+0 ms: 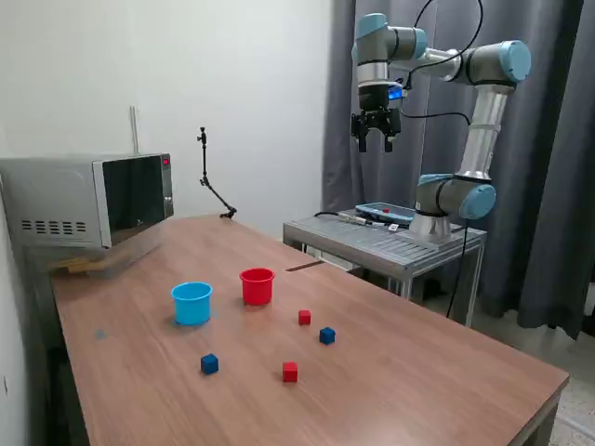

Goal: Place red objects in the red bin, and blue objects in the blue bin.

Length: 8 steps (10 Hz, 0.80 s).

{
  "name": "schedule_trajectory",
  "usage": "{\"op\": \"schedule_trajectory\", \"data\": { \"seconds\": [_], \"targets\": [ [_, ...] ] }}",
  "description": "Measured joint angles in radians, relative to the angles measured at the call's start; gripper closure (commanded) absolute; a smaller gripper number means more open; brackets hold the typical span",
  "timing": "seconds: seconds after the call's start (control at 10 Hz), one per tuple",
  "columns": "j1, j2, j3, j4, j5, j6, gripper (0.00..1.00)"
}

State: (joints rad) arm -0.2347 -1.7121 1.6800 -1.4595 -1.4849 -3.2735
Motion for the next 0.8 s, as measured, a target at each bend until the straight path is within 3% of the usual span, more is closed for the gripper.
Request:
{"op": "schedule_trajectory", "data": {
  "seconds": [0.3,0.8],
  "targets": [
    [0.061,0.076,-0.043,-0.242,0.096,0.01,0.0],
    [0.076,0.1,-0.055,-0.302,0.12,0.062,0.0]
  ]
}}
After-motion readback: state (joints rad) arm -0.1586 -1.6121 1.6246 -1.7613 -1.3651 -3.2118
